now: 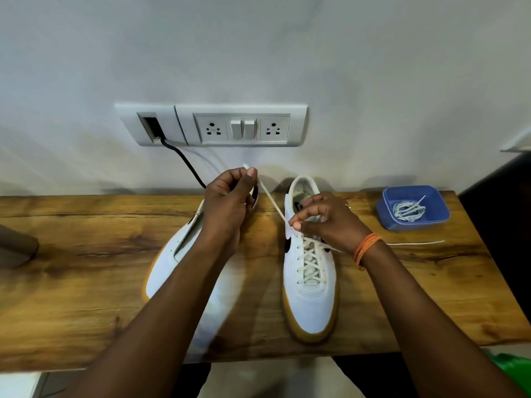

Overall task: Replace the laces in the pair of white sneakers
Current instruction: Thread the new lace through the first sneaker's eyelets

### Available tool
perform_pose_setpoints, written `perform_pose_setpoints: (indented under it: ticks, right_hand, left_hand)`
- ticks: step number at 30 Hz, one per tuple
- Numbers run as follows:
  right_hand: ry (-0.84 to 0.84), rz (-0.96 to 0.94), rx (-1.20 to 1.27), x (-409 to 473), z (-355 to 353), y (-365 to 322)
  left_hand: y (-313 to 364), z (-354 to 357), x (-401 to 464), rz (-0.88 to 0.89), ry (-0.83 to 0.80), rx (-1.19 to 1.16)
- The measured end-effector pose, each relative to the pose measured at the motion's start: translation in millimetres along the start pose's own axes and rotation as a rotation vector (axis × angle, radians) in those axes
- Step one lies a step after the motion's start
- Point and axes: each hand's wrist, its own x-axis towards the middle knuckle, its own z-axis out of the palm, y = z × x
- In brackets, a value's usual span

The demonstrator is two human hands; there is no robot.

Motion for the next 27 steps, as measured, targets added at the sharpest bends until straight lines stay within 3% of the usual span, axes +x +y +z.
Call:
perform_pose_setpoints:
  ticks: [7, 9, 13, 18, 20, 27]
  right_hand:
    - [0.025, 0.024, -0.062, 2, 15, -7]
    - [0.062, -0.038, 0.107, 2, 12, -19]
    - [0.216, -0.147, 0.468, 0, -1, -36]
    - [0.146, 0.008, 0.818, 0, -3, -29]
    - [0.120, 0.039, 0.798, 0, -4, -28]
    - [0.094, 0.051, 0.749, -2, -7, -19]
  left_hand:
    - [-2, 3, 0, 0.029, -0.045, 0.008]
    - [-7, 3, -1, 0.005, -0.034, 0.066]
    - [-22, 7, -11, -0.085, -0.214, 0.222]
    - [-32, 12, -17, 0.018, -0.407, 0.326]
    - [-41, 13, -20, 0.077, -0.462, 0.384]
    - [-39, 12, -9, 0.084, -0.225, 0.428]
